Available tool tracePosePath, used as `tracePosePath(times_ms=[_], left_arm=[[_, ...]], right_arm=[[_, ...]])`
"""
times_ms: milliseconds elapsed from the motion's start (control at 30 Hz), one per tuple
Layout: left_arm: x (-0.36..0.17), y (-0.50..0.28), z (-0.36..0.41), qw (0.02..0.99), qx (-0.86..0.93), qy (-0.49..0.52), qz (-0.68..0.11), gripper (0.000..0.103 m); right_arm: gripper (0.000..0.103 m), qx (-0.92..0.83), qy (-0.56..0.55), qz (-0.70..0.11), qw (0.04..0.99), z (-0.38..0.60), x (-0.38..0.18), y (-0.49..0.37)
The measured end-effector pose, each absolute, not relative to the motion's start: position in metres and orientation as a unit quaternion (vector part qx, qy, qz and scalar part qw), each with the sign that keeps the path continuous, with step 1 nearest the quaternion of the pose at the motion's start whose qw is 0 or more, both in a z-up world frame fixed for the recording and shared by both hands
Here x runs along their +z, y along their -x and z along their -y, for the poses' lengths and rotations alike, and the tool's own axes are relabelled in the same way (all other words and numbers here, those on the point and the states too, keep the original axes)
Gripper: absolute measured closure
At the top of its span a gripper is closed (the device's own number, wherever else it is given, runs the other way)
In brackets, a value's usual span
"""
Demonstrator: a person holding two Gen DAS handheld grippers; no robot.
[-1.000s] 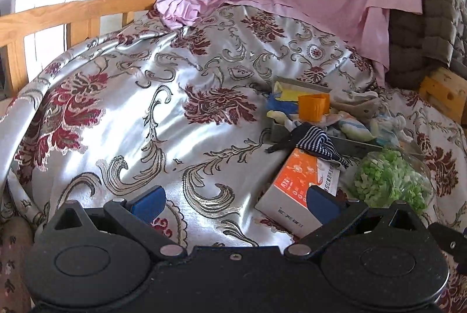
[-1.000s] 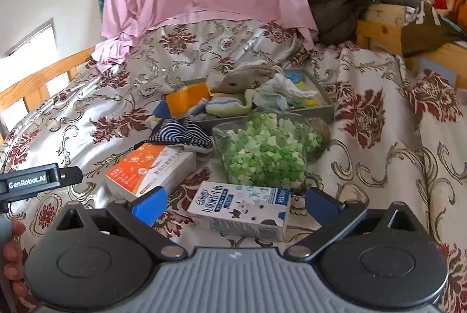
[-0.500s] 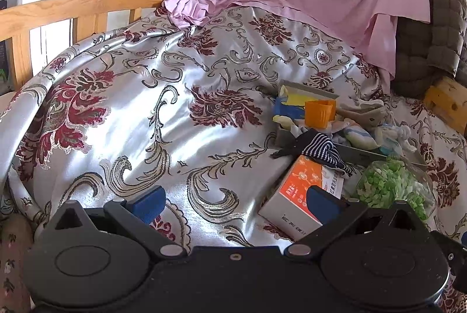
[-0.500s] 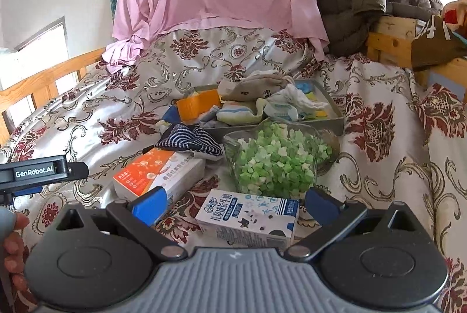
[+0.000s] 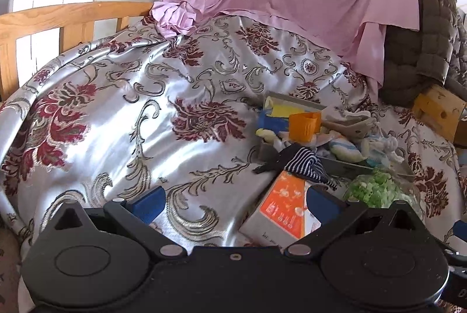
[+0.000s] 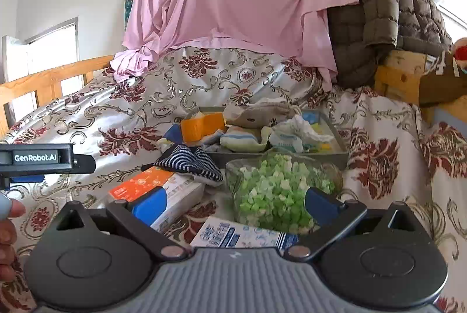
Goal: Organize soft objects
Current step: 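Grasp the navy striped knit item with the right tool while the left tool lowers to the grey cloth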
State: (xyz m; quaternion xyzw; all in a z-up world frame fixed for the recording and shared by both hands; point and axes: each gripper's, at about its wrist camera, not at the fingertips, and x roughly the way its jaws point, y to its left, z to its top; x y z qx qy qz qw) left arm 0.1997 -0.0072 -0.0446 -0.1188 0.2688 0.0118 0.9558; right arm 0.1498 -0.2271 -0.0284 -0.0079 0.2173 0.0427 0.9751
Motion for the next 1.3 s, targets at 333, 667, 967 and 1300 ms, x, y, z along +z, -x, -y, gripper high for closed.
tracePosePath(times_ms=[333,667,967,1300], left_arm=[[-0.046,-0.224,0.012,0.955,0.001,0.125,-0.27,0.001],[-0.043,-0.265,0.002,0.946,-0.007,0.165,-0.278,0.001],[-0.039,-0.312,-0.007,0.942,-0.022,0.176,-0.286,0.001],[-0.048,-0.387,0.002,0.914,-0.11,0.189,-0.342,0.001]], right_arm=[[0.0,0.059,0.017,-0.221,0.973,0.23,-0.037,-0.176],[0.0,0.097,0.024,-0.183,0.978,0.222,-0.041,-0.207],[0.001,0.145,0.037,-0.187,0.971,0.203,-0.045,-0.245],[0.014,0.182,0.058,-0.228,0.955,0.172,-0.056,-0.298]])
